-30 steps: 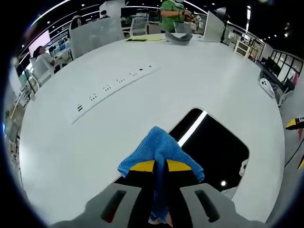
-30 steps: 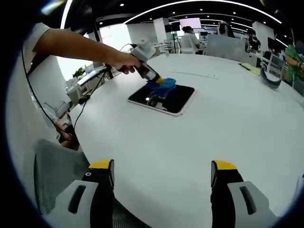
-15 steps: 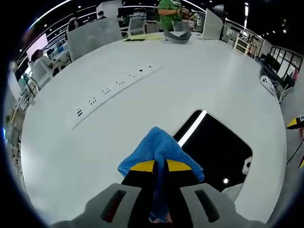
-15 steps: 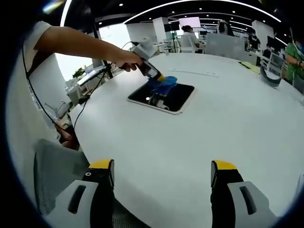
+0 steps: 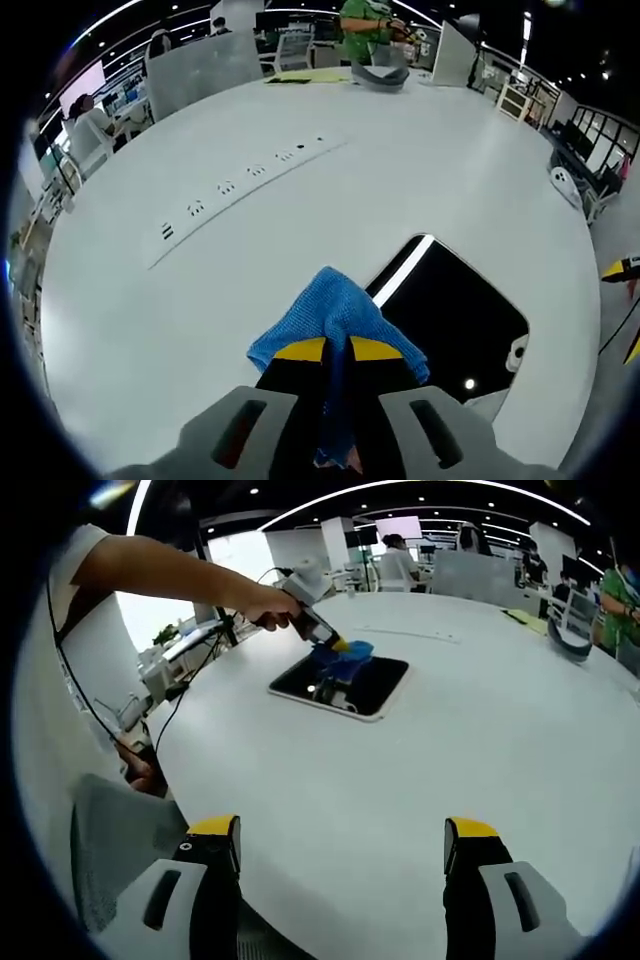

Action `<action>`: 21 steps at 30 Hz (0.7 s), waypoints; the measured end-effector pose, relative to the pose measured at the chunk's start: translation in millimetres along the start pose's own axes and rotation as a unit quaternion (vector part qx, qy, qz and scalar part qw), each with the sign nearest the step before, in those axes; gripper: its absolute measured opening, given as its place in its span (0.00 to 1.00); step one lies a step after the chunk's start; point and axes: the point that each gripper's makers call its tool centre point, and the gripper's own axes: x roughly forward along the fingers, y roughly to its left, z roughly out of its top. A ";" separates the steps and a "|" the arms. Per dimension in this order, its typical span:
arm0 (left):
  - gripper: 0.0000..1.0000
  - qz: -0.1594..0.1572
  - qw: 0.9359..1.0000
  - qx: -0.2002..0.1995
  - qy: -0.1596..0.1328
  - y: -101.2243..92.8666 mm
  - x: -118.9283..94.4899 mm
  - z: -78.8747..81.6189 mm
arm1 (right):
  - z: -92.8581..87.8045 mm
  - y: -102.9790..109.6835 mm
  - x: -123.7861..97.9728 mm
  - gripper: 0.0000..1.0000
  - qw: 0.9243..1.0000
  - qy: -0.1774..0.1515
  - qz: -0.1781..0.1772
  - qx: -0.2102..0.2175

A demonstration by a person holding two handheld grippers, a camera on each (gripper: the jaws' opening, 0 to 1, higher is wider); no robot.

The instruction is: Wipe the mirror surface with the cleaning cloth until all visible marks leave the cleaned area.

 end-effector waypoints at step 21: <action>0.06 -0.002 1.000 -0.004 0.001 -10.1 8.5 10.9 | -4.3 -5.6 -4.8 0.83 1.000 -0.002 -0.007 0.008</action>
